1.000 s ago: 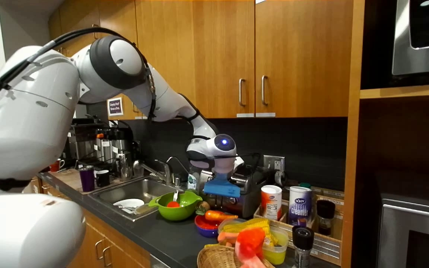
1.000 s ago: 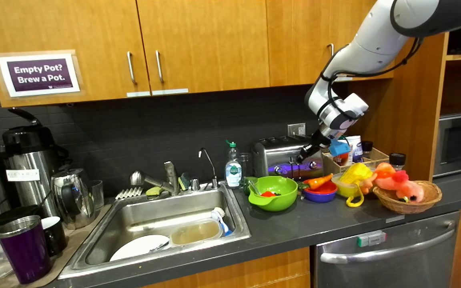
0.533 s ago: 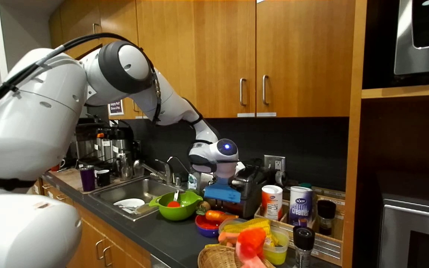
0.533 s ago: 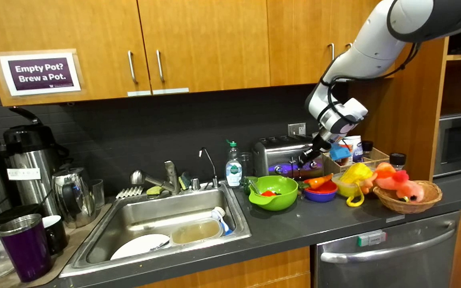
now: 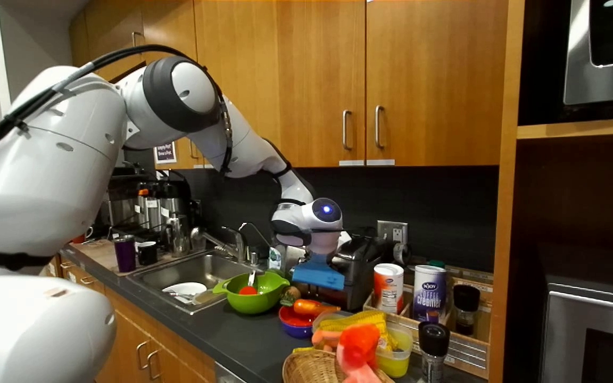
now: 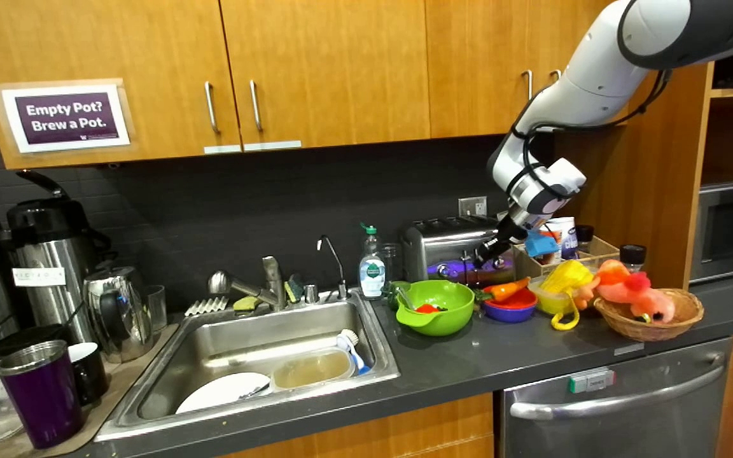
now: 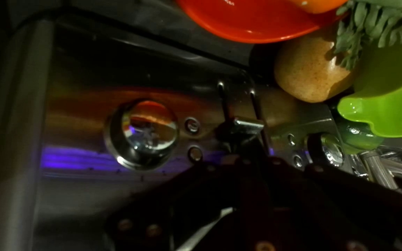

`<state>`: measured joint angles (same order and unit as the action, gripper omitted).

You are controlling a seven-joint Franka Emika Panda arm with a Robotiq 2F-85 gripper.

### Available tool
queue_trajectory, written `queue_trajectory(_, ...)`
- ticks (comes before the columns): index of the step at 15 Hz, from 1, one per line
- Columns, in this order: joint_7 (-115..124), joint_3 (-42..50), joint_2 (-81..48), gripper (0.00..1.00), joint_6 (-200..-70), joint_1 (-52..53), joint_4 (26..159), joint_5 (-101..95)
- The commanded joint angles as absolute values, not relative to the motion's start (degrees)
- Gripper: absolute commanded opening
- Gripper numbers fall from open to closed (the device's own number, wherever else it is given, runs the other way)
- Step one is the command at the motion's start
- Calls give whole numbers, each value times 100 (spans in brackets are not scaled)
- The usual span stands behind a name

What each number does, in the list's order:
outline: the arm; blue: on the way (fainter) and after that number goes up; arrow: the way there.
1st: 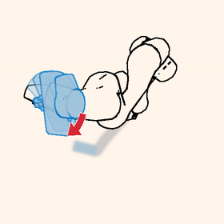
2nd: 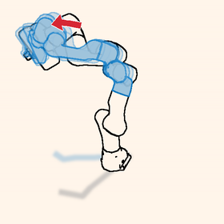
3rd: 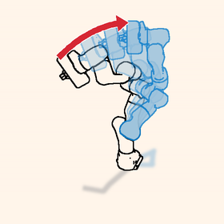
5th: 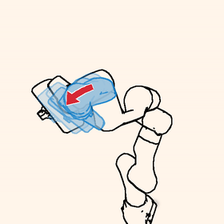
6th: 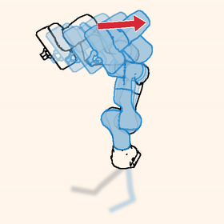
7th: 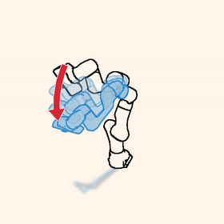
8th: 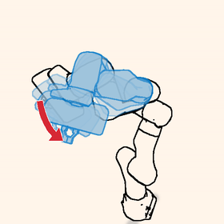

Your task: Push down the right switch of the toaster

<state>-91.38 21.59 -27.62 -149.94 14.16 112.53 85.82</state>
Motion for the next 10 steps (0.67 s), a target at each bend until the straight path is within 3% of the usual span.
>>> queue_trajectory(1,-9044,2171,-2864,0,-14995,1391,11139,8573)
queue_trajectory(6,-9042,2184,-2773,0,-14995,1426,11196,8498)
queue_trajectory(7,-8951,1492,-2657,0,-15270,824,11203,8212)
queue_trajectory(8,-9115,2045,-2745,1,-15045,1320,11249,8490)
queue_trajectory(10,-9047,1692,-2697,1,-15155,1009,11247,8314)
